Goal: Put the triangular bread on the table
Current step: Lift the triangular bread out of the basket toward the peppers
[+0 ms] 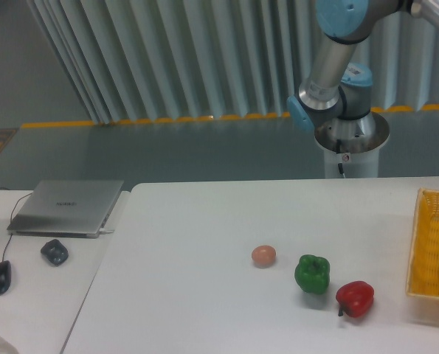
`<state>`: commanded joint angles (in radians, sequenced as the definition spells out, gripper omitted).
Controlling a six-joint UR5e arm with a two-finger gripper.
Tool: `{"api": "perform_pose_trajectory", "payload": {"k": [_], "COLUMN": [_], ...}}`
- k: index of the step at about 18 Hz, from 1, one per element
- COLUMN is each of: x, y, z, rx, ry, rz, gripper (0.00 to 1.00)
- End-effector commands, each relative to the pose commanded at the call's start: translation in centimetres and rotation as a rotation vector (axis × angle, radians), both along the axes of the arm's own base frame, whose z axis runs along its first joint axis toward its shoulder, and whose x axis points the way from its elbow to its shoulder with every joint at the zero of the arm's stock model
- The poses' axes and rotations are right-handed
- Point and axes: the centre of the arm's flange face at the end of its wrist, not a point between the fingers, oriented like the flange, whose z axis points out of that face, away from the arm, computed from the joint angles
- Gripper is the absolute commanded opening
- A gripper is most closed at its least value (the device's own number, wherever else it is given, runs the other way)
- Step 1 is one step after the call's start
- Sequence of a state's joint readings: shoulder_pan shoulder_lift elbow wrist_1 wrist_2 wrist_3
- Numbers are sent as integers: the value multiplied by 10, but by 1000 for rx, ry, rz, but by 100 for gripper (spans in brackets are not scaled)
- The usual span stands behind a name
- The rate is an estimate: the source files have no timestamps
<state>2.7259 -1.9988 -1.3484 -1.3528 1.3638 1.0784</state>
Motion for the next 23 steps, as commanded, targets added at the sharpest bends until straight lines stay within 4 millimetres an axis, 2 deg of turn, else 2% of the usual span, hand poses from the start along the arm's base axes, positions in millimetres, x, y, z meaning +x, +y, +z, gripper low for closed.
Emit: {"api": "perform_pose_trajectory", "payload": {"k": [4, 9, 11, 13, 15, 18, 21, 23], "x": [20, 86, 110, 146, 169, 191, 211, 213], "y": [4, 42, 57, 70, 79, 88, 93, 94], "z": [12, 27, 24, 27, 22, 13, -3, -7], "rx": [58, 32, 56, 66, 50, -6, -169, -168], "ry": [-84, -153, -192, -212, -231, -226, -165, -168], "rz": [-53, -162, -192, -234, -261, -307, -381, -381], "gripper": [0, 0, 0, 0, 0, 1, 2, 2]}}
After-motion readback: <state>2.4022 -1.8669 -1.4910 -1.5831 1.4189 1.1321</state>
